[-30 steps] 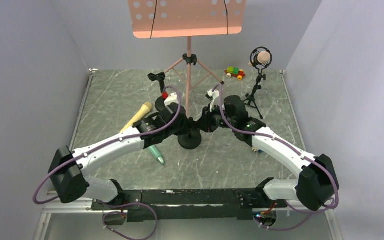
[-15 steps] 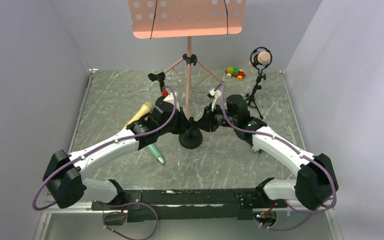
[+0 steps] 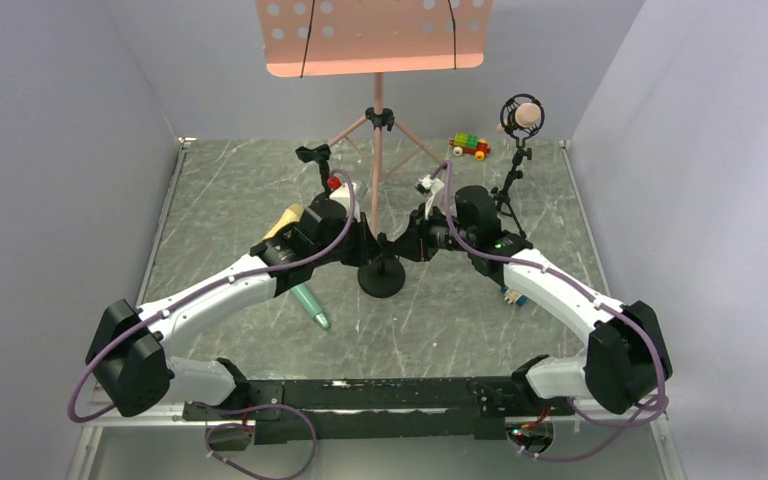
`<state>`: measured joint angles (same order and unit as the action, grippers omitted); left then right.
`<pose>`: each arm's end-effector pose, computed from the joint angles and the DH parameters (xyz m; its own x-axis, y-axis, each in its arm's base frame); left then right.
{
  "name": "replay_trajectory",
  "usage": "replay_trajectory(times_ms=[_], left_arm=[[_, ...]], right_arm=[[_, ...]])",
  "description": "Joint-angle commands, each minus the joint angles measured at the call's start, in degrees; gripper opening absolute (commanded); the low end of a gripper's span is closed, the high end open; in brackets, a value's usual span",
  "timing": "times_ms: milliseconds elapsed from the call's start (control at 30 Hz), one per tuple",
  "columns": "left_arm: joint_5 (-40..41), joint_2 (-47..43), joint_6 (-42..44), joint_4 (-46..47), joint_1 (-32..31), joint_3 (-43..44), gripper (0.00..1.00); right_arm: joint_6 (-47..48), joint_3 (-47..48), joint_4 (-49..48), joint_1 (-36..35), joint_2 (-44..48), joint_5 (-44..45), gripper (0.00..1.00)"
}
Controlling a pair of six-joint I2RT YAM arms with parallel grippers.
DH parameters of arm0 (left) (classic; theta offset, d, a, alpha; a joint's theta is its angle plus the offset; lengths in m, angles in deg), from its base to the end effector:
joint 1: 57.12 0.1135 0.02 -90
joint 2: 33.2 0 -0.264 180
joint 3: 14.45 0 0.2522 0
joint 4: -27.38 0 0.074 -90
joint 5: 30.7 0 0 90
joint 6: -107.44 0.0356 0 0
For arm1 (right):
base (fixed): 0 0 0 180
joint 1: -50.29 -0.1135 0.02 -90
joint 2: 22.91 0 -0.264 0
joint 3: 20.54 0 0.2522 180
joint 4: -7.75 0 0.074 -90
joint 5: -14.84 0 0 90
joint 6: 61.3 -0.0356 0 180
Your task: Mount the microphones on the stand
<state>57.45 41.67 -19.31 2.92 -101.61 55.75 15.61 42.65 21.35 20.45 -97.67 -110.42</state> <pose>0.2119 -0.2098 0.2945 -0.7094 -0.1414 -0.6905 0.3696 0.7596 -0.5352 0.2422 0.1626 0.2738 -0.5540 -0.1046 -0.8259 -0.7536 0.4846 0.4441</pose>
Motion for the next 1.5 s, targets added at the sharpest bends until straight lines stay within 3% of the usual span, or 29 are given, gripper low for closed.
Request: replay_trajectory(times_ms=[0, 200, 933, 1100, 1333, 1467], left_arm=[[-6.25, -0.38, 7.44, 0.49, 2.53, -1.24, 0.00], [-14.45, 0.15, 9.61, 4.18, 5.19, -2.83, 0.00], [-25.05, 1.18, 14.34, 12.99, 7.45, -6.85, 0.00], [-25.23, 1.25, 13.55, 13.71, 7.66, -6.85, 0.00], [-20.66, 1.76, 6.92, 7.75, 6.86, -1.19, 0.00], [-17.04, 2.06, 5.49, 4.44, 5.66, 1.24, 0.16]], right_arm=[[2.88, -0.47, 3.20, 3.79, -2.35, 5.08, 0.00], [3.69, -0.28, 3.10, 4.50, -4.18, 3.04, 0.00], [3.96, 1.46, 3.22, 6.67, -9.52, -1.18, 0.00], [4.24, 1.73, 3.71, 6.64, -9.48, -0.90, 0.00], [6.14, 3.05, 5.51, 3.79, -5.43, 3.81, 0.00], [5.82, 3.83, 6.39, 2.10, -4.91, 7.31, 0.00]])
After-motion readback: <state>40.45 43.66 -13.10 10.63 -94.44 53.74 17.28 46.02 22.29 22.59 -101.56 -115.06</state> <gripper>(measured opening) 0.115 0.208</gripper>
